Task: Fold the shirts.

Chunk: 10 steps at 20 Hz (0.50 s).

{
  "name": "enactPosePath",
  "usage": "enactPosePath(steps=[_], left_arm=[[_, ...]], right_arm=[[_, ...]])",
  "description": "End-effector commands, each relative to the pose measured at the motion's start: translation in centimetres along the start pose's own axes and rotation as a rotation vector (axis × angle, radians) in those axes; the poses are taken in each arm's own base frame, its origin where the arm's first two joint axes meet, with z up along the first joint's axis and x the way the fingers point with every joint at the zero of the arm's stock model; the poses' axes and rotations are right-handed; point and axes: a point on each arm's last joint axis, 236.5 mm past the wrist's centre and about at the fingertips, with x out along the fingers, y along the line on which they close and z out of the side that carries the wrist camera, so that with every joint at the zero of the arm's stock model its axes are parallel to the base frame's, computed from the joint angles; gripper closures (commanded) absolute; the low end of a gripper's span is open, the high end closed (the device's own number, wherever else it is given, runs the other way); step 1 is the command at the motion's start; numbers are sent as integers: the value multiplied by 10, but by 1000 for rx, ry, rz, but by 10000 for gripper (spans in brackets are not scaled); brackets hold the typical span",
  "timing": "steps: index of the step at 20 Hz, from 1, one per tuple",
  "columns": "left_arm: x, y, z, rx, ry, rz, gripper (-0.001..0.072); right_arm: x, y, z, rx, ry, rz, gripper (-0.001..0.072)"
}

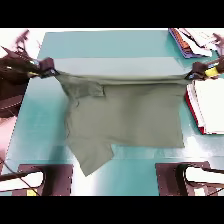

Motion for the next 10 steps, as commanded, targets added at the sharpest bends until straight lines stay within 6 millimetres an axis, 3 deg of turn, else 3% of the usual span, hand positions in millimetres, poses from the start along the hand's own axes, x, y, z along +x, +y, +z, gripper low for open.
enactPosePath(steps=[1,4,6,8,10], left_arm=[[60,18,10,-90,0,-41,686],[60,14,22,-62,-22,-49,686],[59,12,11,-25,28,-55,686],[63,14,-10,13,110,-53,686],[73,15,-27,20,160,-53,686]], right_arm=[[52,-11,16,19,48,13,694],[53,-2,44,-28,12,13,694],[45,0,54,-44,-12,5,694],[42,-7,50,-30,-3,0,694],[49,-19,30,-16,72,-25,694]])
